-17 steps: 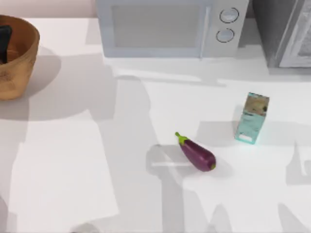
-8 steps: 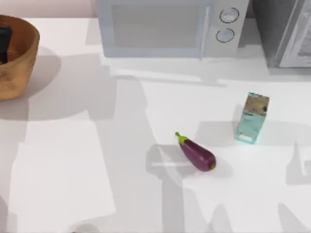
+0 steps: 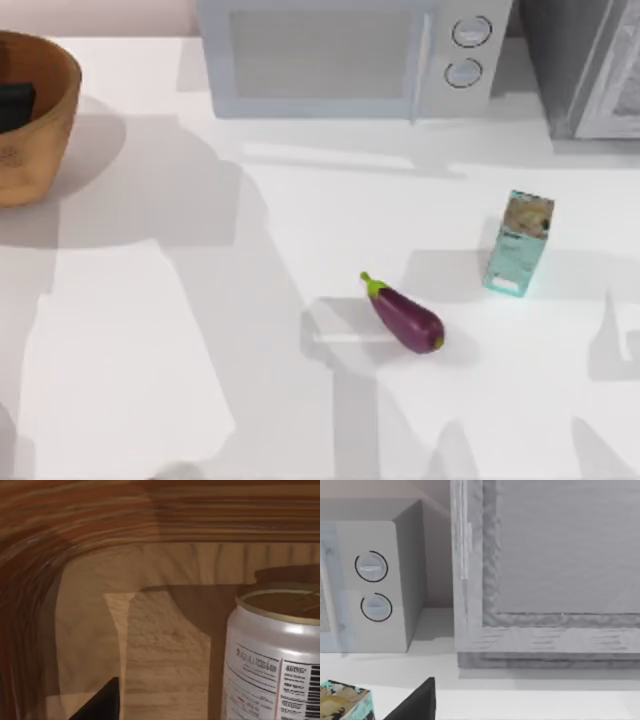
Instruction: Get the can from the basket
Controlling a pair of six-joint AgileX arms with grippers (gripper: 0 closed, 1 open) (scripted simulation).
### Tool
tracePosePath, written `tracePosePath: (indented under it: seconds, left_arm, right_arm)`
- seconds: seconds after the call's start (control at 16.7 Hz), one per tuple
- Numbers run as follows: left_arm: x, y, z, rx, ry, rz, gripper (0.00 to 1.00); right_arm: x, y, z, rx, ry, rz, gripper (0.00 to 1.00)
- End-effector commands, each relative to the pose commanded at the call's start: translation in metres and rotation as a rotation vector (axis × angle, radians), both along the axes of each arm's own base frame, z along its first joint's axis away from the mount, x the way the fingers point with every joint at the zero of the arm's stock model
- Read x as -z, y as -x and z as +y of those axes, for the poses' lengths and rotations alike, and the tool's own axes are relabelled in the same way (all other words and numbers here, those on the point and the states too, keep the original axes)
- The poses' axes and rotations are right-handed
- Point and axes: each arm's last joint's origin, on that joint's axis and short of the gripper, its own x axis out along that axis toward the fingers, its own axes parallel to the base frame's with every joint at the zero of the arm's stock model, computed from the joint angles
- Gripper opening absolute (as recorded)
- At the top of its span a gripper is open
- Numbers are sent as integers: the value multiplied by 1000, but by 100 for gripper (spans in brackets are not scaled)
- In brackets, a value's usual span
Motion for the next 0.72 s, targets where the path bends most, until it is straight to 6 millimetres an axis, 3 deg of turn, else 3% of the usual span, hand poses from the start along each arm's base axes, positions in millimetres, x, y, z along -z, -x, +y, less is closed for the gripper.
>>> tracePosePath:
  seconds: [0.18,0.72]
  left_arm:
    - [0,0,0,0,0,0,100]
    - [0,0,0,0,0,0,32]
  right_arm:
    - [0,0,0,0,0,0,100]
    - [0,0,0,0,0,0,100]
